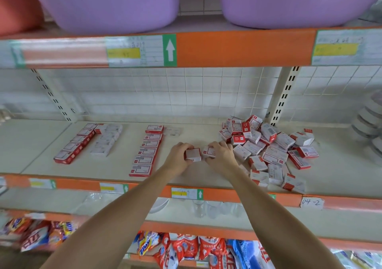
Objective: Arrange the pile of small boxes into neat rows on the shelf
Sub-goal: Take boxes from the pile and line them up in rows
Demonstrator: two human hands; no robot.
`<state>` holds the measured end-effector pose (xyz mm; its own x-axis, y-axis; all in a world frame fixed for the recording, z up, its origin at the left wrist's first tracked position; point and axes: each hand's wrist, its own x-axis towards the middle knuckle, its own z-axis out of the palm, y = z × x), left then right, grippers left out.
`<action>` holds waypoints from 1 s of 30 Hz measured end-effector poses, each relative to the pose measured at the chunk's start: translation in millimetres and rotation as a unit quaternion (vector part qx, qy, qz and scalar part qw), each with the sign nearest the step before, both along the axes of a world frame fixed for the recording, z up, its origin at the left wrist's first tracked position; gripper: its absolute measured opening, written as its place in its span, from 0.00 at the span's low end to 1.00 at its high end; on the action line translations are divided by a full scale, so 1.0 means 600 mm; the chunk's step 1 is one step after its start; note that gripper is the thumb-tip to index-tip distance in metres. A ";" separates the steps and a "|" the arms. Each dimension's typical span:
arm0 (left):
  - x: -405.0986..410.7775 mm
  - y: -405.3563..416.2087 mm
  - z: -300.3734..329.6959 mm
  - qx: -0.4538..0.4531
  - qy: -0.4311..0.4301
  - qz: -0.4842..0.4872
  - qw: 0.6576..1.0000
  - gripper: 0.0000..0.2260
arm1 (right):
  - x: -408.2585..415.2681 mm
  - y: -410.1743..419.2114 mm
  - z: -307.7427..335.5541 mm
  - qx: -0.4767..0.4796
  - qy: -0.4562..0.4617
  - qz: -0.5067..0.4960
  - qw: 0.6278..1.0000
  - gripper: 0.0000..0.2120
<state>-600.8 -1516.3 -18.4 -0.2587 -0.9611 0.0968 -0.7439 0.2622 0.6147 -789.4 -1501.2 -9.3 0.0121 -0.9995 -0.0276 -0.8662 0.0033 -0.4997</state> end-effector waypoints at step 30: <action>0.011 -0.001 0.034 0.033 -0.051 0.007 0.998 0.10 | -0.005 0.010 0.002 -0.009 -0.046 0.014 0.999 0.28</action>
